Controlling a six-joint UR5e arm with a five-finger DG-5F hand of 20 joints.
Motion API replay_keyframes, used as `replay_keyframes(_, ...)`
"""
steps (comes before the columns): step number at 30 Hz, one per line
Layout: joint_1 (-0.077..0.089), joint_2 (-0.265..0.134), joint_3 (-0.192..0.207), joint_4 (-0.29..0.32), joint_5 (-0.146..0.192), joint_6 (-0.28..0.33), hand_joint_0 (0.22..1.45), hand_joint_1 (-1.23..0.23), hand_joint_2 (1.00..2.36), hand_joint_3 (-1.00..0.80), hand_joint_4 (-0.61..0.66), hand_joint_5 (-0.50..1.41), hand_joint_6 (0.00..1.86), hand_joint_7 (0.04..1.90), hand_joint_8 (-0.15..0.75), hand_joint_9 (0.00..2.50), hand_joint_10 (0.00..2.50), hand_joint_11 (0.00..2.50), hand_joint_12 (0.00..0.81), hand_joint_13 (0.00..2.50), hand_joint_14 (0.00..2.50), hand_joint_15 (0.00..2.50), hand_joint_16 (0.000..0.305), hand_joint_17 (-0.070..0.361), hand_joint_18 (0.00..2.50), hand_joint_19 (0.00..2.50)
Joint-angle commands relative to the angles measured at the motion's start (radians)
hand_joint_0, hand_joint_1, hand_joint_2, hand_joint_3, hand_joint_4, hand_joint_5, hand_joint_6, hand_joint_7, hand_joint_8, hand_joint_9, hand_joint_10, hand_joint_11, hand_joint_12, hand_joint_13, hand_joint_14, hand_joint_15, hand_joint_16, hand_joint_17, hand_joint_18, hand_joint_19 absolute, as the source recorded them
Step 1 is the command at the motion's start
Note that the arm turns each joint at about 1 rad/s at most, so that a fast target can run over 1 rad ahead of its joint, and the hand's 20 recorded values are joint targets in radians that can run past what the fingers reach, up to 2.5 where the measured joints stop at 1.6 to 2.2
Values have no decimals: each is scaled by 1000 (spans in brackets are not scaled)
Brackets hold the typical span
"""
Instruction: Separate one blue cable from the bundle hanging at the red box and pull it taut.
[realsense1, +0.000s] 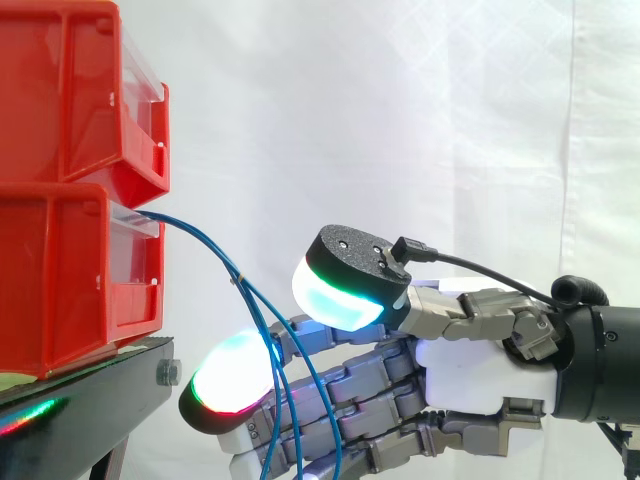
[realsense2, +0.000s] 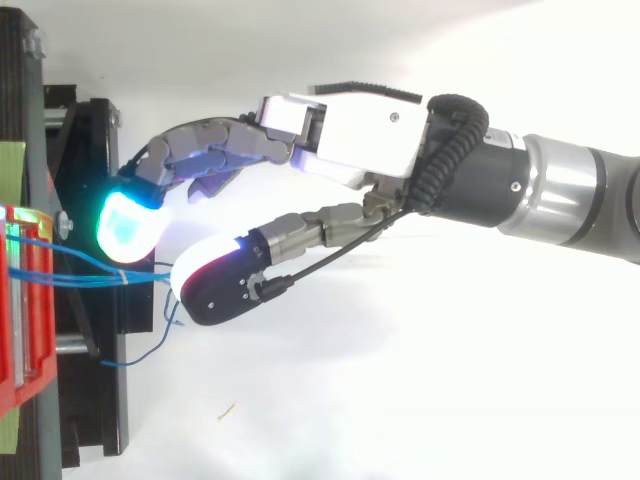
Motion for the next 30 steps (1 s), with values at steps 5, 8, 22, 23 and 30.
replay_keyframes(5, 3, -6, 10, 13, -34, 5, 577, -576, 1002, -476, 281, -189, 503, 857, 282, 608, 12, 378, 352, 497, 11, 318, 47, 105, 518, 477)
replay_keyframes(8, 3, -6, 10, 16, -93, 44, 574, -574, 1002, -479, 283, -189, 503, 857, 283, 609, 12, 371, 353, 497, 10, 314, 47, 105, 518, 476)
replay_keyframes(22, 9, -6, 12, 42, -105, 73, 593, -565, 1005, -429, 279, -188, 503, 854, 281, 610, 12, 375, 349, 500, 11, 324, 47, 105, 519, 489)
replay_keyframes(23, 9, -8, 10, 42, -105, 71, 592, -565, 1005, -428, 283, -188, 503, 859, 280, 610, 12, 374, 350, 502, 11, 327, 47, 105, 520, 478)
replay_keyframes(30, 7, -6, 24, 47, -105, 73, 596, -563, 1007, -414, 288, -175, 503, 921, 282, 614, 13, 387, 347, 511, 13, 331, 46, 105, 527, 489)
